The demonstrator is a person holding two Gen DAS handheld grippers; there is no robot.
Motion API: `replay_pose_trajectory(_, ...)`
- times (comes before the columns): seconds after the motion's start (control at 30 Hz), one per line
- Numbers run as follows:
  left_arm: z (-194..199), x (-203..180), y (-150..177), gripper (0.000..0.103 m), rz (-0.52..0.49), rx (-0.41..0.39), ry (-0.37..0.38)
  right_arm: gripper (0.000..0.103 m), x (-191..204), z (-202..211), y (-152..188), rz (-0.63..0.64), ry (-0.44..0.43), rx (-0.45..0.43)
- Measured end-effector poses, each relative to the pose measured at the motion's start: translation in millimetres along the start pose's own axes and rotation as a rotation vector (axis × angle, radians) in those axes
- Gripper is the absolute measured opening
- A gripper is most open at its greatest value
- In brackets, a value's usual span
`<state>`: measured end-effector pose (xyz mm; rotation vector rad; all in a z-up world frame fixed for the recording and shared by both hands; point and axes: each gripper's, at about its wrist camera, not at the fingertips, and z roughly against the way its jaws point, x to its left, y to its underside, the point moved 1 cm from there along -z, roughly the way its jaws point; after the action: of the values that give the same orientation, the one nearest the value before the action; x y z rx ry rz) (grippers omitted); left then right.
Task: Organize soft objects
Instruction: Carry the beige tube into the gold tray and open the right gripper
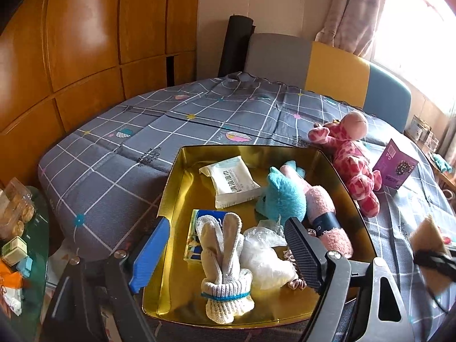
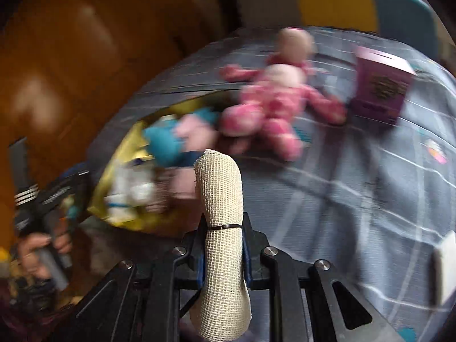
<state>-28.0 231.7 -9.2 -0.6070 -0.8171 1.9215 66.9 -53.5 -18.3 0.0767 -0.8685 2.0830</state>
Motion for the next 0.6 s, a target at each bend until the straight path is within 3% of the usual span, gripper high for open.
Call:
replay_pose_trajectory(0.13, 1, 5, -1, 0.083, 0.014, -0.005, -0.008, 0.018, 50, -1, -9, 0.056, -0.241, 0.014)
replay_pose_trajectory(0.2, 1, 9, -1, 0.083, 0.021, -0.005, -0.010, 0.018, 65, -11, -16, 0.067, -0.255, 0.026)
replay_pose_trajectory(0.43, -1, 18, 0, 0.084, 0.038, 0.003, -0.024, 0.018, 76, -77, -33, 0.094, -0.065, 0.058)
replay_pose_trajectory(0.6, -3, 22, 1, 0.084, 0.046, 0.008, -0.025, 0.018, 79, -108, -40, 0.121, 0.014, 0.054)
